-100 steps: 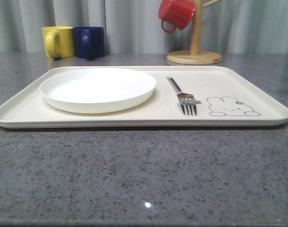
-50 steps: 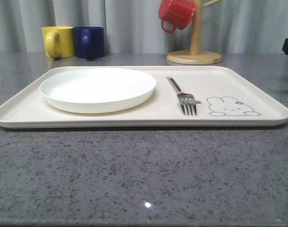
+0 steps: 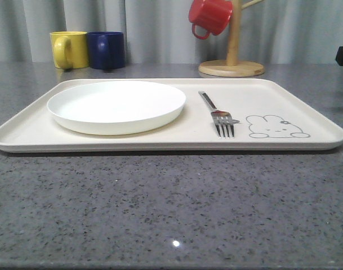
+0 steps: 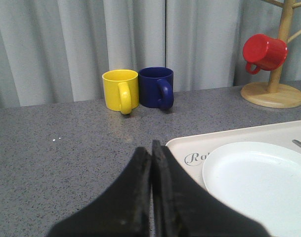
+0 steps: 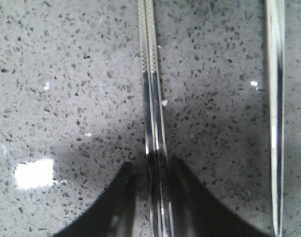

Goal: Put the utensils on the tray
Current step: 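Raise the right gripper and move it back to the chopsticks, then carry the silver chopsticks with the right gripper onto the tray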

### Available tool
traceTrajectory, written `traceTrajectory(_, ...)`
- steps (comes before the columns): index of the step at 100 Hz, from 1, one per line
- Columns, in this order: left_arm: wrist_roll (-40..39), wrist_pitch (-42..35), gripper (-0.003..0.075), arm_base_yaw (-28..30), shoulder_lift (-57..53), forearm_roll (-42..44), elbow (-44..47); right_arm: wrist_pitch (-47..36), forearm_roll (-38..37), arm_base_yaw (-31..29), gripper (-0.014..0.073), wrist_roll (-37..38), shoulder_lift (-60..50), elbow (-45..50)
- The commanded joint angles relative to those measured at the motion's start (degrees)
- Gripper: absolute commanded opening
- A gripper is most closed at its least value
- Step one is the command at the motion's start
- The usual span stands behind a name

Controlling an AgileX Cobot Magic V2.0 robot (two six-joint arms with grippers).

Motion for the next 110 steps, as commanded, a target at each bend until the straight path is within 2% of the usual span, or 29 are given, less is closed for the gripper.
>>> traceTrajectory(1,0.07,-3.74,-0.0018,-0.37,0.2,-0.72,-1.65,-0.24,-0.29,-0.35,0.0055,-0.52,-2.28,-0.92)
traceTrajectory(9,0.07,-3.74,-0.0018,-0.37,0.2,-0.72,-1.65,-0.32,-0.29,-0.35,0.0013,0.14,-2.28,-0.97)
traceTrajectory(28,0.07,-3.74,-0.0018,-0.37,0.2,-0.72,-1.65,-0.38,-0.29,-0.23,0.0017,1.4,-4.19,-1.14)
traceTrajectory(57,0.07,-3.74,-0.0018,-0.37,0.2,-0.72,-1.65,0.92,1.54,2.12,0.0017,3.51,-13.44,-1.14)
traceTrajectory(75,0.07,-3.74,-0.0018,-0.37,0.2,-0.72,-1.65,1.75,2.28,7.43,0.0017,6.4,-16.7,-1.14)
traceTrajectory(110,0.07,-3.74,-0.0018,-0.37,0.2,-0.72,-1.65,-2.73,2.23,20.59,0.0017,14.31,-13.9,-1.67)
